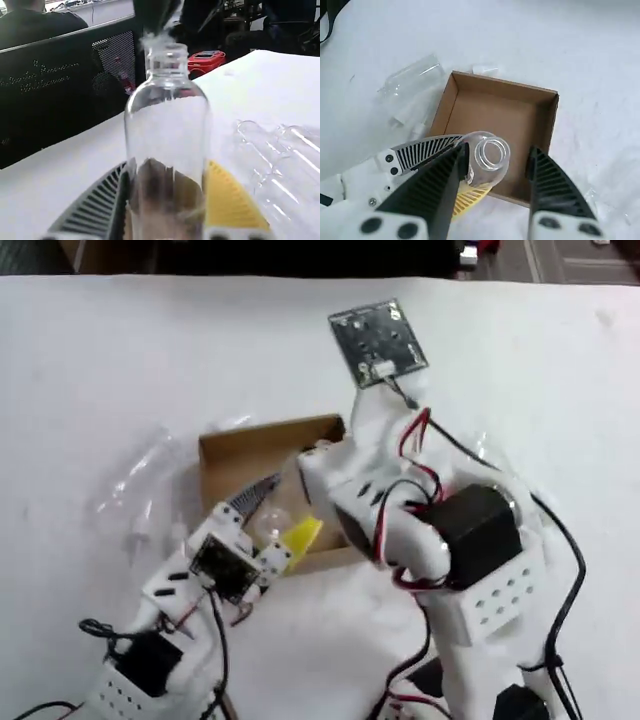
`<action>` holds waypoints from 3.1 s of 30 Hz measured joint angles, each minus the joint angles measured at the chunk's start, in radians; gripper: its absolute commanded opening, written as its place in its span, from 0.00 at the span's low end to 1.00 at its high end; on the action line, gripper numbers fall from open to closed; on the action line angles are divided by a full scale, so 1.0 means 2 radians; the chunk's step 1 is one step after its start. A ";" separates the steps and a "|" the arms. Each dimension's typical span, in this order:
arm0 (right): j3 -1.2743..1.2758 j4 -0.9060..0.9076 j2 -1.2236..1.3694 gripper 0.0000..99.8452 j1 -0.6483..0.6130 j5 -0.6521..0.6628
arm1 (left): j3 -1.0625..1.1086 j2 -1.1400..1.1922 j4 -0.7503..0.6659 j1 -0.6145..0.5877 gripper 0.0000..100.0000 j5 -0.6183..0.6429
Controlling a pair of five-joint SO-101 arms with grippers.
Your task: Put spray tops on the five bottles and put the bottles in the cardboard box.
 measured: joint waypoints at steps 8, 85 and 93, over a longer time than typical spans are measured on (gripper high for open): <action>0.022 0.000 0.005 0.17 0.000 0.000 | 0.000 0.000 0.000 0.000 0.05 0.000; 0.128 -0.148 0.012 0.02 -0.028 0.094 | -0.104 -0.005 0.150 -0.054 0.27 0.095; 0.319 -0.362 0.013 0.02 0.057 0.160 | -0.131 -0.005 0.131 -0.217 0.25 0.115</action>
